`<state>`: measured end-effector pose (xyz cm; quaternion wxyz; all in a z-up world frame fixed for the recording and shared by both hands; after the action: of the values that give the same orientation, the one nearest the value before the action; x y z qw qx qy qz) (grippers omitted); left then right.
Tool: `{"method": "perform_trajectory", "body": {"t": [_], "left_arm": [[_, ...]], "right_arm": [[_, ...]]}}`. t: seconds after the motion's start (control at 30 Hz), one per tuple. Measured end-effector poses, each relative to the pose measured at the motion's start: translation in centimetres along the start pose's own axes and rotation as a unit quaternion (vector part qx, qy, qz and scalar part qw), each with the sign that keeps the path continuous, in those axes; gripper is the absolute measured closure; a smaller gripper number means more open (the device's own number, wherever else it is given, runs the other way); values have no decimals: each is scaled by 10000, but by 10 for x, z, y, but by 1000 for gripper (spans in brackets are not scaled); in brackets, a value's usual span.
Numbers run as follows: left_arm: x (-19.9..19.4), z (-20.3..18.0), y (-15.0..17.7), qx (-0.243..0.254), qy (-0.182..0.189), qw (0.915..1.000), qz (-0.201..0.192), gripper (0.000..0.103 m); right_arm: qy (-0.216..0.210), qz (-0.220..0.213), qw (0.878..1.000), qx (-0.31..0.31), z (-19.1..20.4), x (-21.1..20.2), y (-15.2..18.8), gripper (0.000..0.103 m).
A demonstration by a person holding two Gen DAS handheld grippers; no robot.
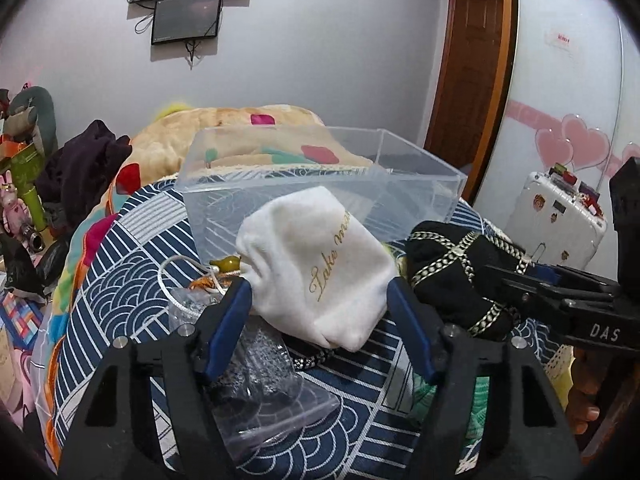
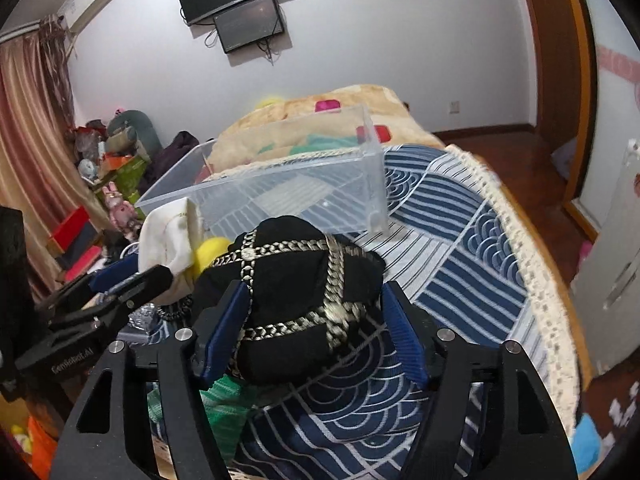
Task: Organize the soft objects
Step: 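Grasp the white pouch with the left tool while the right tool grasps the black chain bag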
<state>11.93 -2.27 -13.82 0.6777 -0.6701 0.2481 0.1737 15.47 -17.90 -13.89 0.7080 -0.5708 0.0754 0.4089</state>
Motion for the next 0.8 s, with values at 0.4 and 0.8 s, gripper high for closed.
{"method": "perform_trajectory", "body": {"t": [0.4,0.8], "left_arm": [[12,5,5,-162,253,9993,238,14],[14,14,0,-339,130,9991,215,65]], "right_arm": [[97,-448,9982,-382,16,-11,-4,80],[7,-733,9965,-390,22,-20,-13,83]]}}
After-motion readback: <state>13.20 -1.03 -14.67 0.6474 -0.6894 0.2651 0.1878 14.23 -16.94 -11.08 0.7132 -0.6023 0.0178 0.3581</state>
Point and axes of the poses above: each gripper's, at about its wrist camera, not at the fingertips, and x roughly the way its jaws point, z to its left, y to its underside, the point moved 5 cm from there along x, roughly the way its jaws point, and after that the axes turned 6 degrees about x, right-handed, at the moved point
